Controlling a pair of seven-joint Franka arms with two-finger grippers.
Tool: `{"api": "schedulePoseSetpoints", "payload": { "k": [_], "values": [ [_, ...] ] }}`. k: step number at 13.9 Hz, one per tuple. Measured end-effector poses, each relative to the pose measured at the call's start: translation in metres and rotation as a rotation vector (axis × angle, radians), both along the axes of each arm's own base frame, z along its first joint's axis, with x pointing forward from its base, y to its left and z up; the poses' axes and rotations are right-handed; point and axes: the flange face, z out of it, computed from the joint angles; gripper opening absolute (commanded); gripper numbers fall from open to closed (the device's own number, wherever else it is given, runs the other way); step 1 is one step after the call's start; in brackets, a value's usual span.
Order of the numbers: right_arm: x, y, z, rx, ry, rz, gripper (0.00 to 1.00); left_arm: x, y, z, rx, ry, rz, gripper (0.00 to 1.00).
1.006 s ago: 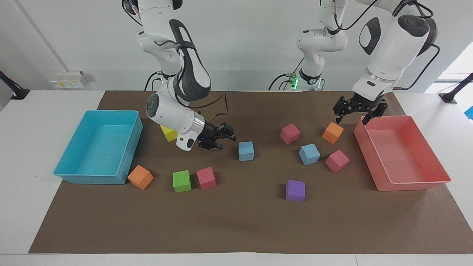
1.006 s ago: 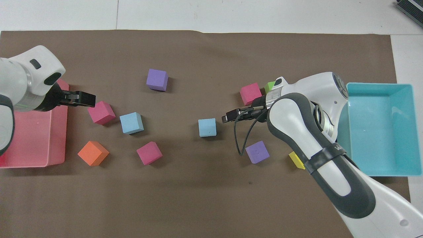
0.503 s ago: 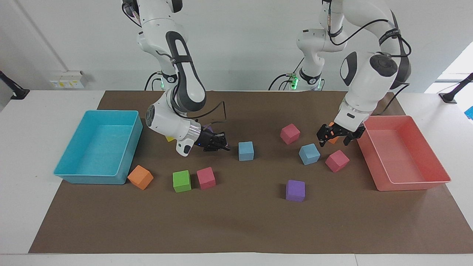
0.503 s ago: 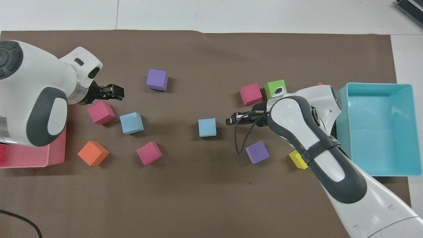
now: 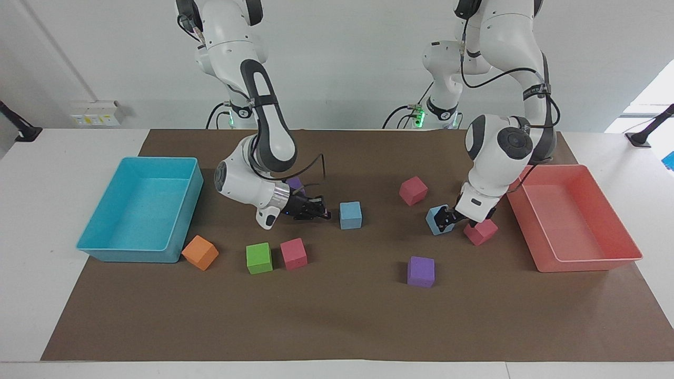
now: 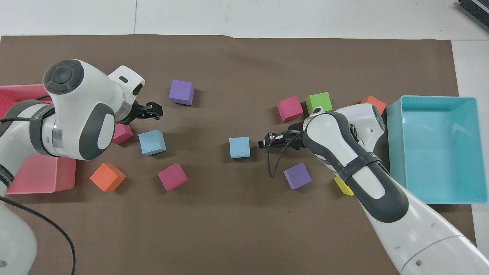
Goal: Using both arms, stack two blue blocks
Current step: 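Lower the left gripper onto the second light-blue cube and grasp it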
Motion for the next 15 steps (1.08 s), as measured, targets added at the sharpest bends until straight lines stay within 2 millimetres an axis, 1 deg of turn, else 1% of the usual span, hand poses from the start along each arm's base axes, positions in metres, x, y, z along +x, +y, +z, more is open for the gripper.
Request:
{"api": "schedulePoseSetpoints", "payload": {
  "k": [2, 5, 10, 11, 12, 13, 14, 15],
  "values": [
    [0.0, 0.0, 0.0, -0.001, -0.001, -0.001, 0.0, -0.009, -0.005, -0.015, 0.004, 0.016, -0.01, 1.0],
    [-0.001, -0.001, -0.001, -0.003, 0.001, -0.002, 0.0, -0.02, -0.01, -0.032, 0.013, 0.048, -0.02, 1.0],
    [-0.001, -0.001, -0.002, -0.004, 0.001, -0.004, 0.0, -0.033, -0.006, -0.043, 0.022, 0.077, -0.018, 1.0],
    [-0.001, -0.001, -0.002, -0.004, 0.0, -0.004, 0.0, -0.035, -0.006, -0.043, 0.023, 0.079, -0.017, 0.98],
    [-0.001, -0.001, -0.002, -0.004, 0.0, -0.004, 0.0, -0.036, -0.005, -0.042, 0.024, 0.079, -0.016, 0.8],
    [-0.001, -0.001, -0.002, -0.005, 0.0, -0.004, 0.0, -0.037, -0.005, -0.042, 0.024, 0.079, -0.015, 0.31],
    [-0.001, -0.001, -0.002, -0.005, 0.0, -0.004, 0.0, -0.037, -0.005, -0.041, 0.024, 0.079, -0.015, 0.13],
    [-0.001, -0.001, -0.002, -0.005, 0.0, -0.004, 0.0, -0.037, -0.005, -0.041, 0.024, 0.078, -0.013, 0.08]
  ]
}}
